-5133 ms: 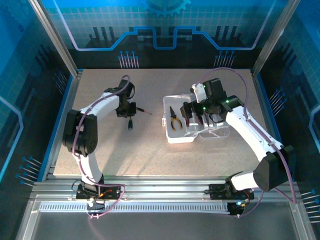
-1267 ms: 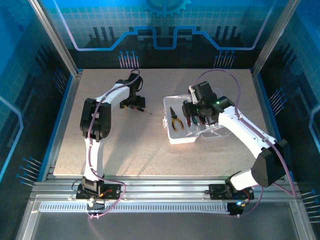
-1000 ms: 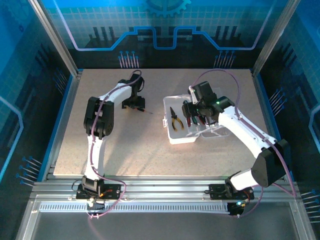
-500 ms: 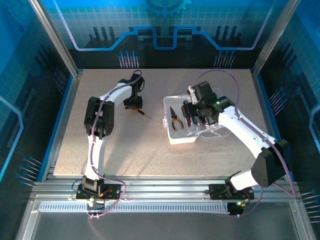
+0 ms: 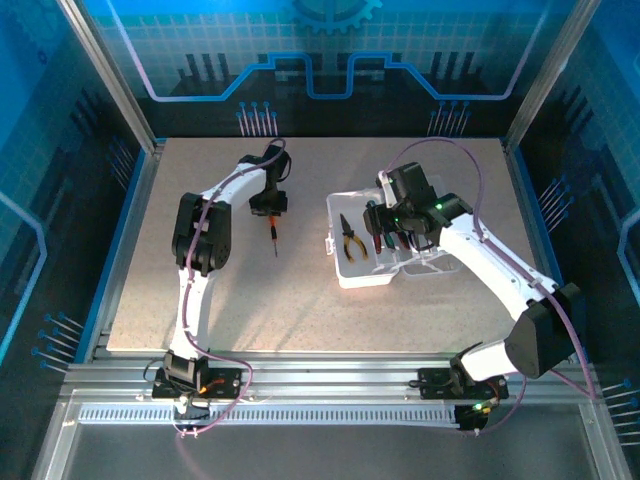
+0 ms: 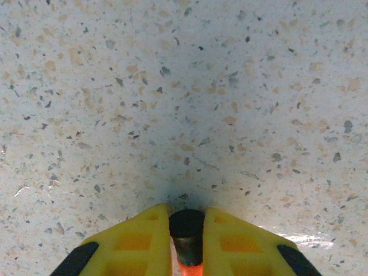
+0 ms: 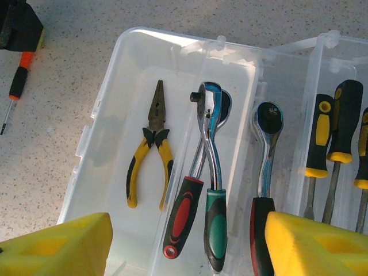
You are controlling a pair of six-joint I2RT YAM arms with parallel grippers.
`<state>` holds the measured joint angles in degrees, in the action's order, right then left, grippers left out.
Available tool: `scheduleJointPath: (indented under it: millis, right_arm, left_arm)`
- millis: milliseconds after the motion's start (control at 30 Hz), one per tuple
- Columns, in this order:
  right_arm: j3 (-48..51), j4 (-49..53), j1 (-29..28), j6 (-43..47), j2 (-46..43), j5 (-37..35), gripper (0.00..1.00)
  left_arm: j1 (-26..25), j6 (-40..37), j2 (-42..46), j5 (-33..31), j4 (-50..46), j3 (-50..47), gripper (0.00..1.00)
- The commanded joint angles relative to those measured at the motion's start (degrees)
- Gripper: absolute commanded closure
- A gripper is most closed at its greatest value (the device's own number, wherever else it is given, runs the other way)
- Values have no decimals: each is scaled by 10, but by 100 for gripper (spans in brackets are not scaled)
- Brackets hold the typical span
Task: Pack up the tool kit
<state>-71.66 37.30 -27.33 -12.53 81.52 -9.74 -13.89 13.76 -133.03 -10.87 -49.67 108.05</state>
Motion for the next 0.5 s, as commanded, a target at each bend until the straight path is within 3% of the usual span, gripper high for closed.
scheduleJointPath:
  millis: [0, 100, 467]
  right_arm:
    - [7, 4, 3, 7, -9, 14, 29]
    - [3, 6, 4, 8, -3, 17, 28]
    - [15, -1, 19, 12, -28, 50, 25]
  left_arm:
    - [5, -4, -16, -8, -5, -3, 90]
    - [5, -4, -4, -6, 3, -18, 100]
    - [5, 3, 146, 95, 49, -84, 100]
